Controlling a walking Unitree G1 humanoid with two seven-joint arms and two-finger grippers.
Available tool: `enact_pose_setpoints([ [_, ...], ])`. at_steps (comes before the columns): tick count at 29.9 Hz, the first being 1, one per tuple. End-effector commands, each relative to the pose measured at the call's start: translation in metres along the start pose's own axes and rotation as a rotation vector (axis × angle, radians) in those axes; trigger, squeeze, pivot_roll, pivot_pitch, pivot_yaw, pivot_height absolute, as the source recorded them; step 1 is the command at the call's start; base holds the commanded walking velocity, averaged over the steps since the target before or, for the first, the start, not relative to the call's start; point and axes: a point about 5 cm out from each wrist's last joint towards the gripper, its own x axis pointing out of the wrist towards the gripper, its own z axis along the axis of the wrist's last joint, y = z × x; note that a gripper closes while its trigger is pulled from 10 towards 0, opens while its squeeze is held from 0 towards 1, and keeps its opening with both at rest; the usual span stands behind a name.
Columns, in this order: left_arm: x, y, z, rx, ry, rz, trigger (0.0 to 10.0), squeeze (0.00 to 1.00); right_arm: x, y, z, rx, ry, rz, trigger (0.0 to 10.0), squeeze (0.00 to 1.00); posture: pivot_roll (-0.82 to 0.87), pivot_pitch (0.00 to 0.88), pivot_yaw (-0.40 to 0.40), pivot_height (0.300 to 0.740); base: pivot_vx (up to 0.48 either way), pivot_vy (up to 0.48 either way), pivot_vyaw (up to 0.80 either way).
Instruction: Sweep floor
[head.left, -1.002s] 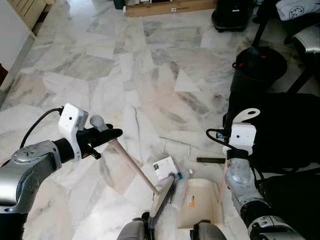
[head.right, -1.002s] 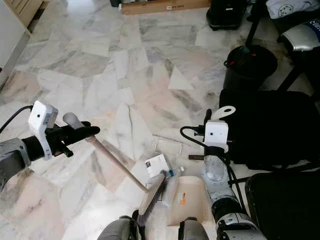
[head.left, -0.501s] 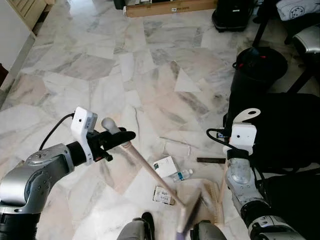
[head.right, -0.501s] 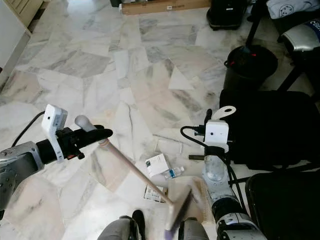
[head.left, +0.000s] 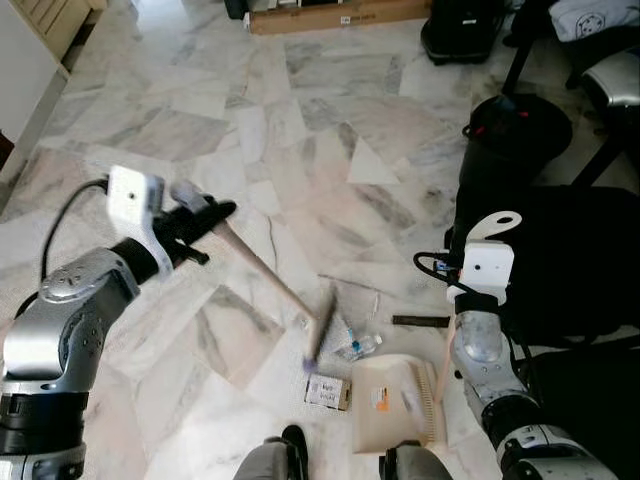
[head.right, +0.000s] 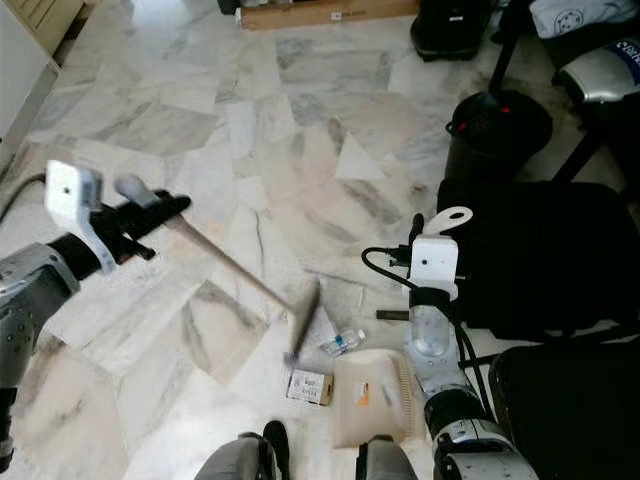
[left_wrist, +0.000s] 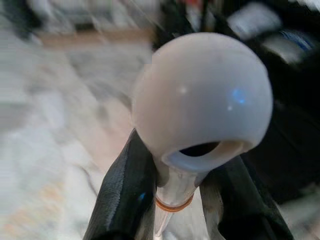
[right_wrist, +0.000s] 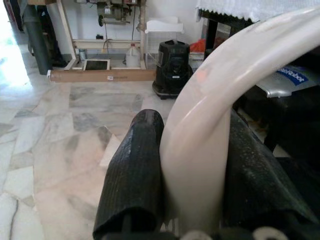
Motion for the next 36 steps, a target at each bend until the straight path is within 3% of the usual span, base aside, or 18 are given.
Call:
enact_pose_setpoints([
  [1,0.0,0.003,0.001,0.003,-0.048,0.047,10.0,0.0,0.001,0.002,0.003,0.017,-0.015,0.005,10.0,0.0,0.07,0.158,0.1,0.74,0.0,0.0,0.0],
  [7,0.006,-0.004,-0.016,0.007,-0.053,0.079,10.0,0.0,-0.002,-0.002,0.003,0.033,-0.026,-0.006,10.0,0.0,0.05,0.13,0.088,0.74,0.0,0.0,0.0],
  [18,0.022,-0.022,-0.042,-0.013,-0.086,0.109,10.0,0.0,-0.005,-0.01,0.025,0.127,-0.146,-0.059,10.0,0.0,-0.01,0.073,0.069,0.74,0.0,0.0,0.0],
  [31,0.027,-0.03,-0.055,-0.035,-0.098,0.131,10.0,0.0,-0.014,-0.026,0.042,0.196,-0.188,-0.124,10.0,0.0,-0.04,0.068,0.058,0.74,0.0,0.0,0.0],
  [32,0.024,-0.028,-0.055,0.0,-0.117,0.191,10.0,0.0,-0.014,-0.025,0.046,0.202,-0.191,-0.12,10.0,0.0,-0.04,0.059,0.057,0.74,0.0,0.0,0.0],
  [36,0.017,-0.033,-0.06,0.111,-0.13,0.209,10.0,0.0,-0.016,-0.021,0.051,0.205,-0.185,-0.114,10.0,0.0,-0.06,0.042,0.057,0.74,0.0,0.0,0.0],
])
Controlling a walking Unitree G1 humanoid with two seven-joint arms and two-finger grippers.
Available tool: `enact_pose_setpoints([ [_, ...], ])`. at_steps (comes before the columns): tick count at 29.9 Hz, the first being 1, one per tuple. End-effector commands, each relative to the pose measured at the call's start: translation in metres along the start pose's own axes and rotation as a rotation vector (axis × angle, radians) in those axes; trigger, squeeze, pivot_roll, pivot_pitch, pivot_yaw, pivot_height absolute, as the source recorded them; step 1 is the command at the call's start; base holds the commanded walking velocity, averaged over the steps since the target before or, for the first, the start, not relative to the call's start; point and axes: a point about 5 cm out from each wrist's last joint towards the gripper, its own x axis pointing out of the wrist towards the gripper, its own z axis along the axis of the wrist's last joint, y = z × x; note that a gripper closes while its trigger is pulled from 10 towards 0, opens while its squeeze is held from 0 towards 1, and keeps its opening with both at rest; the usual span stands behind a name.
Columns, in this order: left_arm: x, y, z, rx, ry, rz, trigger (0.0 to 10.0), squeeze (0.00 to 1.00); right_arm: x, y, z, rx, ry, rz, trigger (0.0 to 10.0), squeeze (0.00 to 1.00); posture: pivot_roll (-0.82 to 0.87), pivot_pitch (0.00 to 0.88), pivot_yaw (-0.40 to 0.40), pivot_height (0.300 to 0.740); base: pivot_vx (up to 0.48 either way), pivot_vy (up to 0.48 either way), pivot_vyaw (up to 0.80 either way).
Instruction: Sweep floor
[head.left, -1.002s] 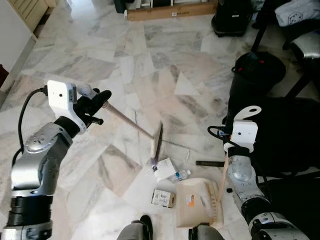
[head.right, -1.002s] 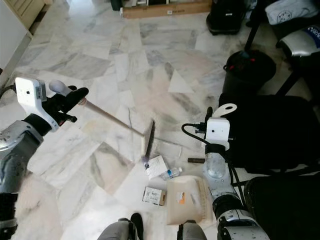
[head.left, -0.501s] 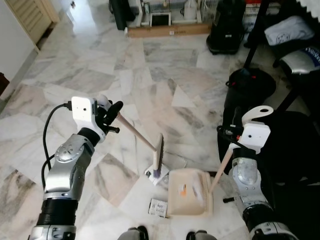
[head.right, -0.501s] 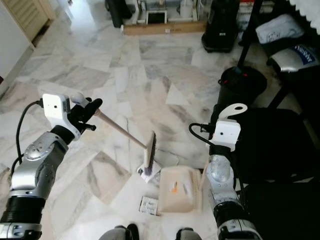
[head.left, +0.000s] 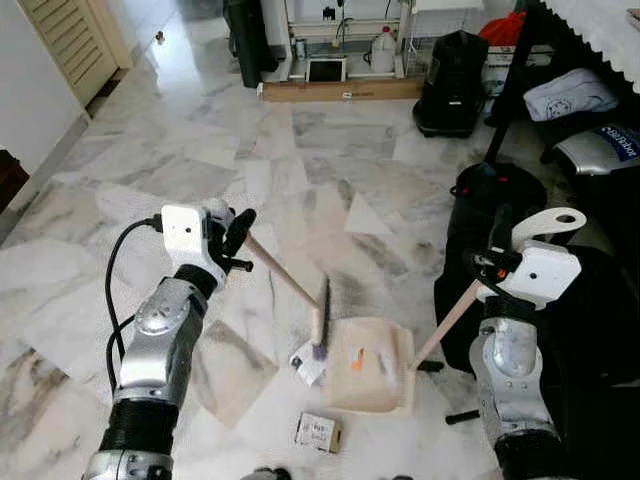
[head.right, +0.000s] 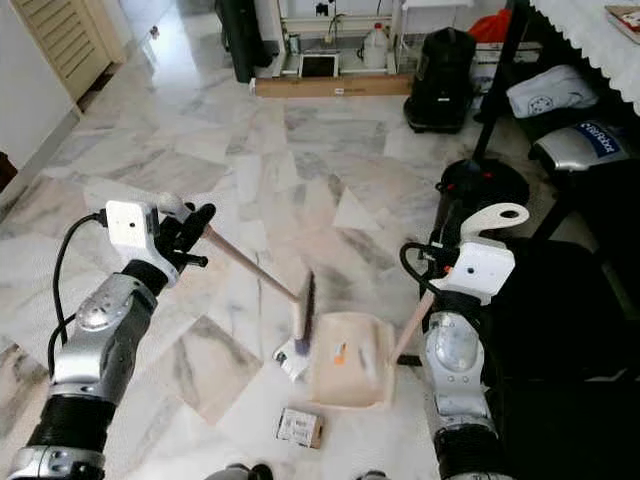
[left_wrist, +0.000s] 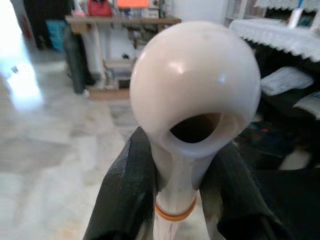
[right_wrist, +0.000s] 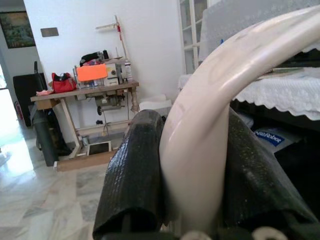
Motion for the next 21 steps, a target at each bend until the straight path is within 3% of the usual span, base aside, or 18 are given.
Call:
enact_pose_setpoints([
  [1,-0.005,0.002,0.007,0.08,-0.056,0.017,10.0,0.0,0.003,0.003,0.014,0.023,-0.049,-0.001,10.0,0.0,-0.06,0.042,0.057,0.74,0.0,0.0,0.0],
  [9,-0.013,-0.006,-0.001,0.141,-0.049,-0.021,10.0,0.0,0.001,-0.005,0.024,0.008,-0.048,-0.004,10.0,0.0,-0.08,0.0,0.049,0.74,0.0,0.0,0.0],
  [16,-0.024,-0.021,-0.015,0.133,-0.028,-0.052,10.0,0.0,-0.004,-0.014,0.03,-0.028,-0.04,-0.005,10.0,0.0,-0.09,0.0,0.036,0.74,0.0,0.0,0.0],
  [21,-0.022,-0.03,-0.016,0.142,-0.036,-0.076,10.0,0.0,-0.005,-0.015,0.031,-0.031,-0.032,-0.008,10.0,0.0,-0.1,0.0,0.025,0.74,0.0,0.0,0.0],
])
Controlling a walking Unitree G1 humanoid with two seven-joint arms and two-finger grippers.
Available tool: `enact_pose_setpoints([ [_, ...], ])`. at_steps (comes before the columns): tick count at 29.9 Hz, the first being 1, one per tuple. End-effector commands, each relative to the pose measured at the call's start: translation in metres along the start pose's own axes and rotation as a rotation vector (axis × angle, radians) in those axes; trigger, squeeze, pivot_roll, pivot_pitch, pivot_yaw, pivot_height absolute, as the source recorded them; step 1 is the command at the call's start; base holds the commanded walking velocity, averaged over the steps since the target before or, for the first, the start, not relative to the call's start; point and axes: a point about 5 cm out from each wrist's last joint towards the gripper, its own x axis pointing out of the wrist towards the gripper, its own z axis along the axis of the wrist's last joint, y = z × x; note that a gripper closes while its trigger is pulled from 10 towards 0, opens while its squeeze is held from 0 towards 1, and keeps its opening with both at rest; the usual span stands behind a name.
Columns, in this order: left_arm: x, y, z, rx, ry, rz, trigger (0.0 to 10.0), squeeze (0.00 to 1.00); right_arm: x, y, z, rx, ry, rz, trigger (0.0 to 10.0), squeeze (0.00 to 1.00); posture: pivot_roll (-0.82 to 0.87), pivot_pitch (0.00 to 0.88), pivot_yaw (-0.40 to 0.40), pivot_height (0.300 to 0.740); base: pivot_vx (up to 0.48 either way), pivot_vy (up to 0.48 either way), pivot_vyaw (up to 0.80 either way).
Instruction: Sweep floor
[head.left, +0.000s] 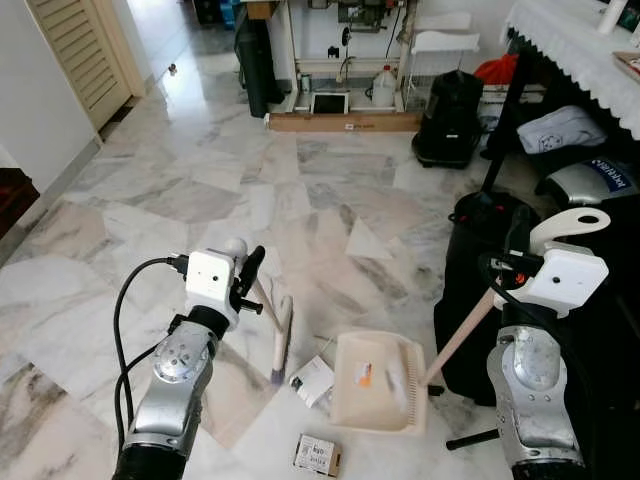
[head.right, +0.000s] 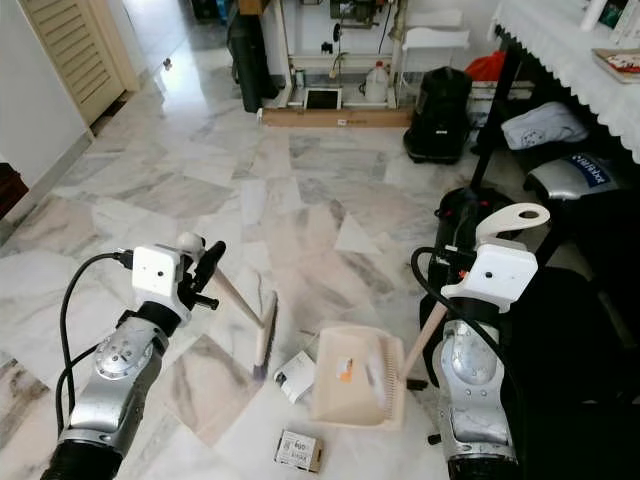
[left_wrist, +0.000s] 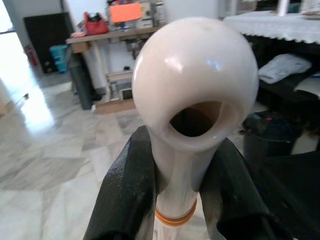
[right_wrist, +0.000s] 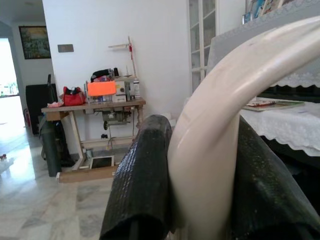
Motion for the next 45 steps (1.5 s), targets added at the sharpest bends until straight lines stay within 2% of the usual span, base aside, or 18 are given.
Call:
enact_pose_setpoints([
  [1,0.005,-0.001,0.013,0.041,-0.081,-0.012,10.0,0.0,0.005,0.002,0.016,0.013,-0.062,0.004,10.0,0.0,-0.11,0.0,0.013,0.74,0.0,0.0,0.0],
  [10,0.015,0.004,0.014,0.031,-0.096,0.045,10.0,0.0,0.013,0.001,0.021,-0.019,-0.061,0.028,10.0,0.0,-0.11,0.0,-0.009,0.74,0.0,0.0,0.0],
  [18,0.018,0.011,0.016,0.041,-0.099,0.066,10.0,0.0,0.008,0.012,0.017,-0.011,-0.032,0.035,10.0,0.0,-0.1,0.0,0.008,0.74,0.0,0.0,0.21],
  [24,0.017,0.011,0.015,0.047,-0.092,0.054,10.0,0.0,0.005,0.015,0.016,0.007,-0.017,0.029,10.0,0.0,-0.09,0.0,0.021,0.74,0.0,0.0,0.72],
  [45,0.017,0.011,0.017,0.043,-0.087,0.039,10.0,0.0,0.006,0.015,0.013,0.024,0.013,0.013,10.0,0.0,-0.08,0.02,0.031,0.74,0.0,0.0,0.0],
])
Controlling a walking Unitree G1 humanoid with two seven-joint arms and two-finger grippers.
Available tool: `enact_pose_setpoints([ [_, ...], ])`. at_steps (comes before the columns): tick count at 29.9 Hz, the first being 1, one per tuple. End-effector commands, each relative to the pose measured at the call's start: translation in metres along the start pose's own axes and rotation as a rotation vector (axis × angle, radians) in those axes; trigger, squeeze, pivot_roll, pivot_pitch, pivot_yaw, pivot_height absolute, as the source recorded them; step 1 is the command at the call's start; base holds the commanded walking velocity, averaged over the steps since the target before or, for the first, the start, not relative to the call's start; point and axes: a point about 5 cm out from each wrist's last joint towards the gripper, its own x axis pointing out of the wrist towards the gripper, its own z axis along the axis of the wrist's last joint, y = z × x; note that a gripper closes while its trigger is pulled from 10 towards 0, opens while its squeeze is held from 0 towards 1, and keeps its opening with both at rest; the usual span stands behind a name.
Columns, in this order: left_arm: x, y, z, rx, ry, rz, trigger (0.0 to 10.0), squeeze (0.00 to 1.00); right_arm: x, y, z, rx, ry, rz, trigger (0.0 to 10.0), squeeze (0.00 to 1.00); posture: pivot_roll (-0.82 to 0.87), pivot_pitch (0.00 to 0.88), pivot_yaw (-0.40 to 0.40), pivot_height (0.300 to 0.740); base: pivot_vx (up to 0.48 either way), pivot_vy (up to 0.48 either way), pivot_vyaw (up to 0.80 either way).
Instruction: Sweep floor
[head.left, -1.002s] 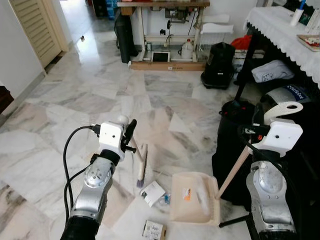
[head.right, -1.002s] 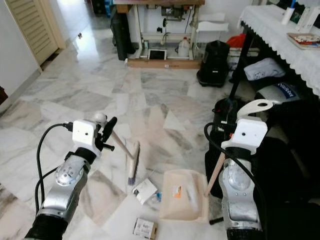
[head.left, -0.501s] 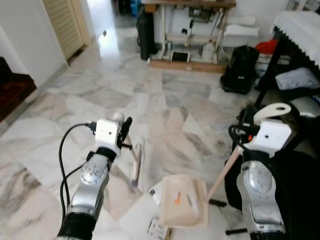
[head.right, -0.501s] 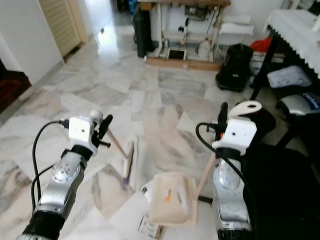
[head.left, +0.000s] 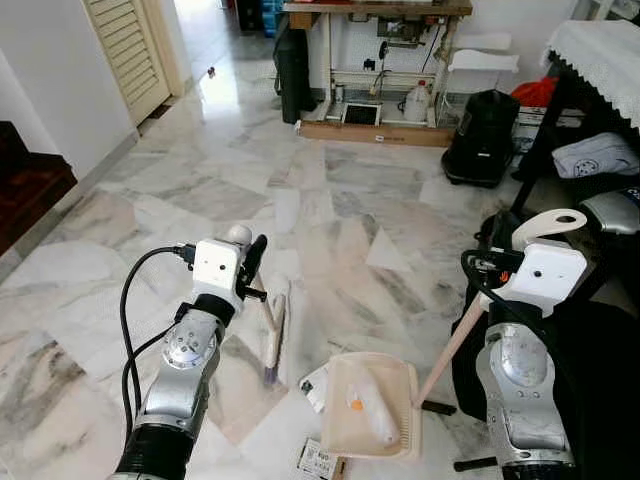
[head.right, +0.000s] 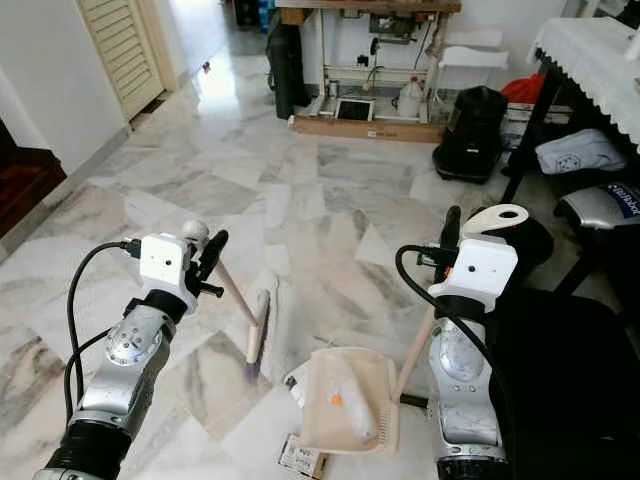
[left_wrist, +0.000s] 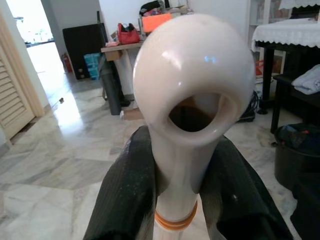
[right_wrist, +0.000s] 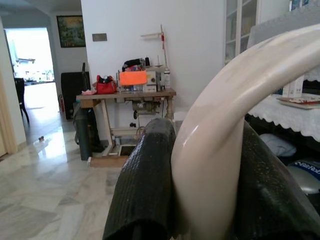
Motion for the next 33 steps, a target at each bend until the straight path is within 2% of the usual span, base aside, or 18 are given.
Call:
enact_pose_setpoints([
  [1,0.0038,0.0023,0.0145,0.015,-0.067,0.004,10.0,0.0,0.0055,-0.0002,0.0141,0.027,-0.06,-0.011,10.0,0.0,-0.08,0.02,0.031,0.74,0.0,0.0,0.0],
  [12,0.0053,0.0018,0.016,0.019,-0.069,-0.01,10.0,0.0,0.0069,0.0005,0.0145,0.028,-0.059,-0.015,10.0,0.0,-0.08,0.021,0.036,0.74,0.0,0.216,0.0],
  [22,0.0051,0.0015,0.016,0.02,-0.066,-0.019,10.0,0.0,0.0071,0.002,0.0144,0.037,-0.06,-0.013,10.0,0.0,-0.07,0.011,0.042,0.74,0.0,0.272,0.5],
  [33,0.0057,-0.0003,0.0165,0.018,-0.069,-0.029,10.0,0.0,0.0085,0.0025,0.0151,0.036,-0.064,-0.008,10.0,0.0,-0.07,0.006,0.041,0.74,0.0,0.273,0.09],
])
